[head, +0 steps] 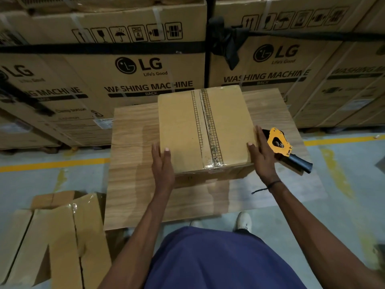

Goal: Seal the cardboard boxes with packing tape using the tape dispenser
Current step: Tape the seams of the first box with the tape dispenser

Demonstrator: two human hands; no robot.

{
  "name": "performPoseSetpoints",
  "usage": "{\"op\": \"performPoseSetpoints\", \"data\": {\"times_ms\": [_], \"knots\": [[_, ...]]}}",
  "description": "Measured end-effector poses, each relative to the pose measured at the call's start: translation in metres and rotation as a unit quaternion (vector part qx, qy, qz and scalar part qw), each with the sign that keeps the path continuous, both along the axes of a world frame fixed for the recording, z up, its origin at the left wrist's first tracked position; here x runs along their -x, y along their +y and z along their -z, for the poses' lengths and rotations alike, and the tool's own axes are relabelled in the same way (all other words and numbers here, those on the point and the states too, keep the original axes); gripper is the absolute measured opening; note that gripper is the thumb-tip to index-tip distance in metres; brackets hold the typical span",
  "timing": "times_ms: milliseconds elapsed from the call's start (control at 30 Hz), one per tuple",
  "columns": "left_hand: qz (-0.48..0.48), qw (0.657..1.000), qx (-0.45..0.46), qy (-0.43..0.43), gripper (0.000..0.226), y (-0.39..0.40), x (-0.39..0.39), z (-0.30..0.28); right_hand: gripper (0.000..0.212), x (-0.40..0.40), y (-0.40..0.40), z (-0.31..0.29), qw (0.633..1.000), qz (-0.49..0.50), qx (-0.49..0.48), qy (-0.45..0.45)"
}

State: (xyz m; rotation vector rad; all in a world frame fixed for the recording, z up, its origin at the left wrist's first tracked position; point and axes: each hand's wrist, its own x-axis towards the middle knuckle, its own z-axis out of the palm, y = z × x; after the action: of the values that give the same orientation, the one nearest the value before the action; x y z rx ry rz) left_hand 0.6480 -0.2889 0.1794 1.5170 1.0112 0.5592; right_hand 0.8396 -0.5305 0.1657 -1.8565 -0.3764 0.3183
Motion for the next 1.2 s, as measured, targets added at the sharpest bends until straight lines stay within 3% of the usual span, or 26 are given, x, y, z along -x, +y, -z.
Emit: {"op": "performPoseSetpoints", "data": {"times_ms": [67, 133, 267, 400, 533, 700, 900, 1200], "knots": [[0.033, 0.999, 0.011, 0.028, 0.055, 0.009, 0.002, 0.003, 0.067, -0.007, -0.002, -0.010, 0.995, -0.017, -0.009, 0.095], [0.077, 0.996, 0.009, 0.054, 0.055, 0.022, 0.001, 0.006, 0.058, -0.020, 0.002, -0.020, 0.988, -0.059, 0.011, 0.144], [0.112, 0.991, 0.033, 0.073, 0.053, 0.052, -0.024, 0.003, 0.063, -0.059, 0.020, -0.027, 0.978, -0.105, 0.079, 0.164], [0.123, 0.985, 0.096, 0.079, 0.063, 0.071, -0.050, -0.012, 0.067, -0.083, 0.034, -0.017, 0.969, -0.113, 0.028, 0.218], [0.134, 0.983, 0.099, 0.074, 0.064, 0.073, -0.047, -0.016, 0.084, -0.084, 0.028, -0.001, 0.973, -0.095, 0.030, 0.209], [0.121, 0.989, 0.079, 0.043, 0.054, 0.052, -0.026, -0.030, 0.058, -0.048, 0.011, -0.027, 0.977, -0.068, 0.011, 0.200], [0.152, 0.988, 0.001, -0.036, 0.048, 0.026, -0.026, -0.094, 0.047, -0.024, -0.020, -0.086, 0.990, -0.002, -0.069, 0.122], [0.242, 0.970, -0.009, -0.020, 0.075, -0.047, -0.103, -0.160, 0.044, -0.028, -0.137, -0.146, 0.984, 0.133, -0.112, 0.048]]}}
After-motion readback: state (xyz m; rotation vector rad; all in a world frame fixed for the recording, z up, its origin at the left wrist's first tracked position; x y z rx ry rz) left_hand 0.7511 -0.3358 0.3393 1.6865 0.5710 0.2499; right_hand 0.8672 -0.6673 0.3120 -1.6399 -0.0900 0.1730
